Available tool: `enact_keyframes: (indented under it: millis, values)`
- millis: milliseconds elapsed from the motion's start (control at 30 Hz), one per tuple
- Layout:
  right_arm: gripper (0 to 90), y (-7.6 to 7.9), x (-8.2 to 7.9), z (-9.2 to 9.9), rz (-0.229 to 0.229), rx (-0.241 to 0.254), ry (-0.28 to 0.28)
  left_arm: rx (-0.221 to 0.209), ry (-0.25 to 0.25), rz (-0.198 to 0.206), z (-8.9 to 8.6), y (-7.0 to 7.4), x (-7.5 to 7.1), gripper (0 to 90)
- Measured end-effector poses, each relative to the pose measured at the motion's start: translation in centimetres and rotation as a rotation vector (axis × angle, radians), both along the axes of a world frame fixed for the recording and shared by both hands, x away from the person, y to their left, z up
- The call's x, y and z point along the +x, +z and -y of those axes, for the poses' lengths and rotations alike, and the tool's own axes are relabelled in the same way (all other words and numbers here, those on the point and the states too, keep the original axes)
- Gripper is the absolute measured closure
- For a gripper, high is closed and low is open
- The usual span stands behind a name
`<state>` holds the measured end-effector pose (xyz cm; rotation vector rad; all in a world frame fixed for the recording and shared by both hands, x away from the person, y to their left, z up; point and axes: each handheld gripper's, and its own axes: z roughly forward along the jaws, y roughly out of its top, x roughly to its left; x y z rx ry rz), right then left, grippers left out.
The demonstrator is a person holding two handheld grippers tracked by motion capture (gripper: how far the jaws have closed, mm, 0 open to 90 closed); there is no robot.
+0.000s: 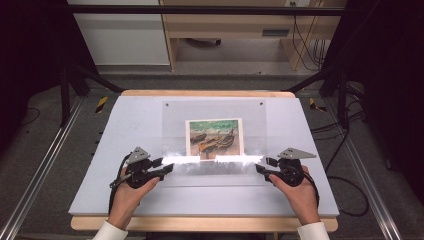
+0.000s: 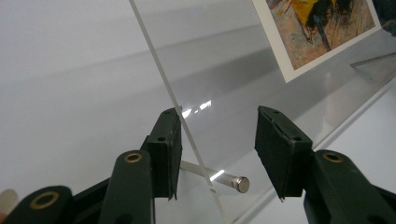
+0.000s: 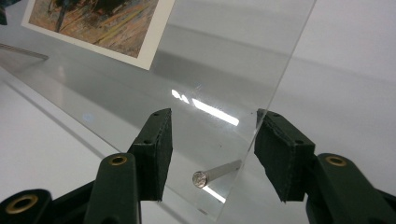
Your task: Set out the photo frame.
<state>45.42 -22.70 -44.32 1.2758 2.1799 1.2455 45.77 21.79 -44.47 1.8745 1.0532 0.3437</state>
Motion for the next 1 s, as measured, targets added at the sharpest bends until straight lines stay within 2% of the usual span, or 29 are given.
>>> enact_keyframes:
  millis: [1000]
  values:
    - [54.3,-0.07,-0.81,0.28,0.001,-0.007,-0.003,0.027,0.006,0.01,0.06,-0.09,-0.94,54.5]
